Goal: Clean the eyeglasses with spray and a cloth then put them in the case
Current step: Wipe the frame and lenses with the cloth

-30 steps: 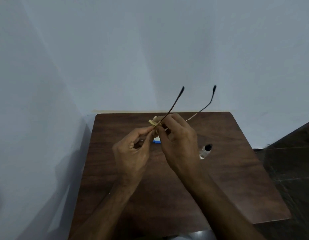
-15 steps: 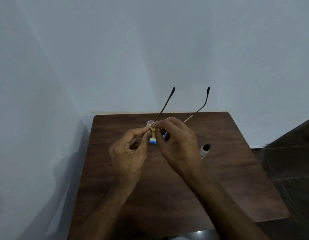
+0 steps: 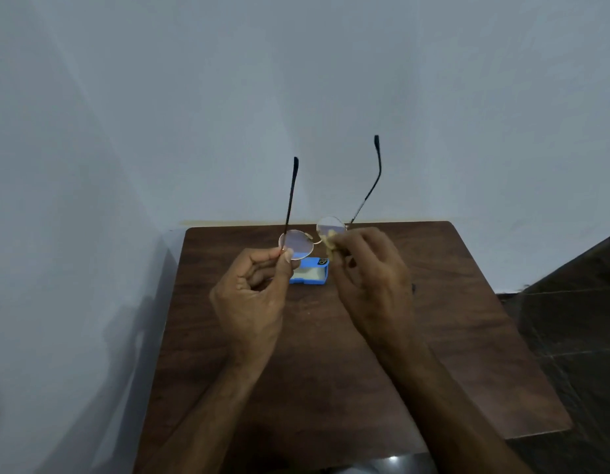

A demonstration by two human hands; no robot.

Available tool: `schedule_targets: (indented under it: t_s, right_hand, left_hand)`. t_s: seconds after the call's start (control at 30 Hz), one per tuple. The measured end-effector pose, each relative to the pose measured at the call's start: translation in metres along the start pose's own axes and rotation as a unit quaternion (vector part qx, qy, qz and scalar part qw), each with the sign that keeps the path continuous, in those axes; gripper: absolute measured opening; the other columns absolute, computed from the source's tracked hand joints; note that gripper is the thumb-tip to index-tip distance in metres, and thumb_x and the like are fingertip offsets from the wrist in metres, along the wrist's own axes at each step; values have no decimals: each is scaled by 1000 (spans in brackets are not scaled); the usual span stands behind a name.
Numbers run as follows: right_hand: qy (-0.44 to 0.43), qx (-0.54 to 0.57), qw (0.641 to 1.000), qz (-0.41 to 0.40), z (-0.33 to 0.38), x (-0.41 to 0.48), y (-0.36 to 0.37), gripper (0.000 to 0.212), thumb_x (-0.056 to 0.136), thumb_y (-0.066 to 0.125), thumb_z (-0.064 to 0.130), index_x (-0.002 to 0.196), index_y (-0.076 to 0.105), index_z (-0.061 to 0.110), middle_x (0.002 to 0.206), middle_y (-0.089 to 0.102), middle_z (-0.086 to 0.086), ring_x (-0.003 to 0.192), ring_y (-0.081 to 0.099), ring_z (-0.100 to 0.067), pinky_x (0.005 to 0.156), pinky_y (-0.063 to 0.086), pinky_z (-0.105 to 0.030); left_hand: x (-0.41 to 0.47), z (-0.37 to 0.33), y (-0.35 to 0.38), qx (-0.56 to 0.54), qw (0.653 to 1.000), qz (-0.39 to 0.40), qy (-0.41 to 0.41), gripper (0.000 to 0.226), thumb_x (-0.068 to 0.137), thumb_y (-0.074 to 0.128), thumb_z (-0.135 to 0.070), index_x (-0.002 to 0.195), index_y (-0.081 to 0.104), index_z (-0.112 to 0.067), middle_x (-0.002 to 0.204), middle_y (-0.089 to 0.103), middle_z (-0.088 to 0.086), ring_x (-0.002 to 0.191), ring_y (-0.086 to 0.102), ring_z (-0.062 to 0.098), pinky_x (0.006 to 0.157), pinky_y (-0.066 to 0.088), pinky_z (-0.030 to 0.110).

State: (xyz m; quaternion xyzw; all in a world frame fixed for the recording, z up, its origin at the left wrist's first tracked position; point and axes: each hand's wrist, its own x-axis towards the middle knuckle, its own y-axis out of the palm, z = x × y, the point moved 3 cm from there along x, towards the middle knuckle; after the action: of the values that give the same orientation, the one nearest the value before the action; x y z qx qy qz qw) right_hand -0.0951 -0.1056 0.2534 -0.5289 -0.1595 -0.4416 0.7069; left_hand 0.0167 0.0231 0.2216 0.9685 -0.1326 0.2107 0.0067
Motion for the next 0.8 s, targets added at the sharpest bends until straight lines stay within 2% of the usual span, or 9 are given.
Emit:
schedule_targets:
  t_s: [0.1,0.23,0.4,0.47,0.67,0.8]
  right_hand:
    - [33,-20,999,-32,-14,7,1,10,95,74,2,104,76,8,101,69,-5,89,65,-23,72,56,-41]
    - [29,6,1000,-1,-4,4,13,10,97,74,6,106,74,8,104,70,-5,90,65,-20,73,58,-38]
    - [58,-22,998,-2,-18,6,10,9,96,72,6,103,75,9,101,71,-4,86,65,-22,70,57,-42]
    - [67,-44,997,-4,-20,11,9,9,95,72,5,102,75,10,100,71,-4,85,65,-22,68,56,-39]
    - [93,43,995,10,-9,9,8,9,94,74,5,98,76,13,99,73,5,84,65,-8,73,57,-26]
    - [105,8,994,-15,-17,17,6,8,94,71,6,95,77,10,96,74,1,81,68,-16,71,58,-38]
  left_hand:
    - [6,-5,2,-33,999,-4,-12,11,90,81,-7,100,76,-4,93,81,0,88,80,9,77,63,22]
    - [7,-11,7,-21,1000,8,-6,16,87,81,-3,99,74,-11,92,76,-11,87,77,-2,75,59,12]
    - [3,-11,5,-17,1000,14,-6,16,87,83,-3,98,74,-13,90,76,-15,85,76,-2,72,58,12]
    - [1,-11,6,-9,1000,24,1,15,87,84,-5,98,75,-11,91,77,-14,87,76,-3,72,58,12]
    - [4,-10,3,21,999,29,41,14,87,85,-6,99,77,-8,93,79,-6,87,78,3,74,60,16]
    - [0,-14,4,20,997,47,58,18,87,85,-7,99,75,-15,95,78,-10,90,77,2,73,62,19]
